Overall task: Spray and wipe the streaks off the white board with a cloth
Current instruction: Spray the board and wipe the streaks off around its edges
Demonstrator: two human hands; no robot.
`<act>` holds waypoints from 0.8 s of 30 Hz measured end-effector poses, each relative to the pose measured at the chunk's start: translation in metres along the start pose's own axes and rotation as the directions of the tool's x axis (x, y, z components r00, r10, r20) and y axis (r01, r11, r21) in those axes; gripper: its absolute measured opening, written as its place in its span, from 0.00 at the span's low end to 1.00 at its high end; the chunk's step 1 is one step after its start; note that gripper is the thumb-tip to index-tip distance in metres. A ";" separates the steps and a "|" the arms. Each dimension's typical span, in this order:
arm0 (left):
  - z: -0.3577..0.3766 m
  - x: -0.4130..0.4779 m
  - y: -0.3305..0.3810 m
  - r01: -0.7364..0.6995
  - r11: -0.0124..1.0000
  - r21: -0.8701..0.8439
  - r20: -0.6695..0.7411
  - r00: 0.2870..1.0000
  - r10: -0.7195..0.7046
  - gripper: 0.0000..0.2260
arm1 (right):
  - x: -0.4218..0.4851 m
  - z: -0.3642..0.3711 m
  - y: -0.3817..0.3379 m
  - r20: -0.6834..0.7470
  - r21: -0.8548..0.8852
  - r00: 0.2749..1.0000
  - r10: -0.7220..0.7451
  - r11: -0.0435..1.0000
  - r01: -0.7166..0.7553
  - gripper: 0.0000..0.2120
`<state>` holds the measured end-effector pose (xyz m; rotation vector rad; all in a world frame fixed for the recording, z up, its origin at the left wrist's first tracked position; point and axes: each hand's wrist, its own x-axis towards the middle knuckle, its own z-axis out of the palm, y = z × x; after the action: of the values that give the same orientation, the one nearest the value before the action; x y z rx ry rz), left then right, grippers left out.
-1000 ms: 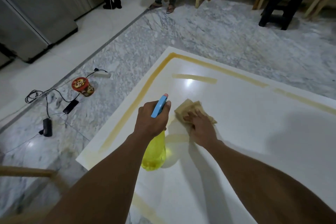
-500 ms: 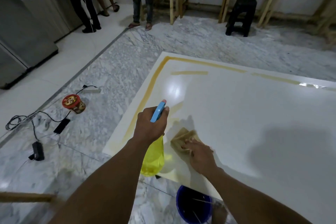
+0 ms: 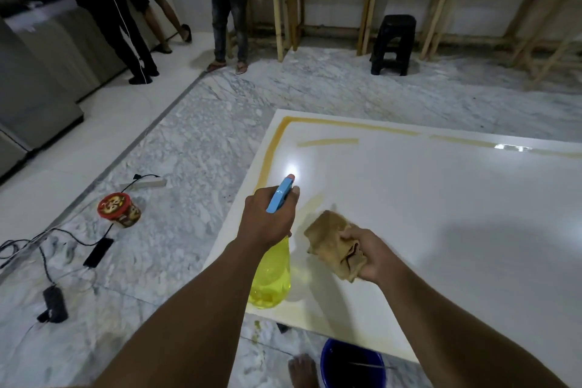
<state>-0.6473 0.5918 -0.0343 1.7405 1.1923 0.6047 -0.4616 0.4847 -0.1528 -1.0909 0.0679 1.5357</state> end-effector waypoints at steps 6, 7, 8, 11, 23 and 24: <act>-0.009 0.062 -0.011 0.033 0.999 0.017 0.012 0.999 -0.033 0.12 | 0.059 0.060 -0.097 -0.026 -0.833 0.896 -0.443 0.505 0.225 0.18; -0.011 0.073 -0.014 0.043 0.999 0.032 0.013 0.999 -0.043 0.12 | 0.075 0.064 -0.107 0.005 -0.867 0.876 -0.482 0.435 0.244 0.19; -0.013 0.084 -0.018 0.058 0.997 0.046 0.015 0.998 -0.058 0.13 | 0.094 0.064 -0.115 0.031 -0.908 0.848 -0.529 0.340 0.245 0.21; -0.016 0.112 -0.027 0.099 0.993 0.057 0.019 0.995 -0.100 0.15 | 0.149 0.059 -0.132 0.175 -0.975 0.758 -0.629 -0.001 0.224 0.27; -0.021 0.129 -0.052 0.095 0.993 0.066 0.055 0.994 -0.099 0.12 | 0.182 0.022 -0.026 0.297 -0.948 0.805 -0.514 -0.259 0.184 0.31; -0.022 0.123 -0.052 0.095 0.993 0.063 0.059 0.993 -0.099 0.14 | 0.171 0.022 -0.015 0.296 -0.953 0.798 -0.524 -0.222 0.207 0.31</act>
<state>-0.6379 0.7180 -0.0813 1.7280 1.2551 0.4585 -0.4403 0.6304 -0.2444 -2.1988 -1.4788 0.5524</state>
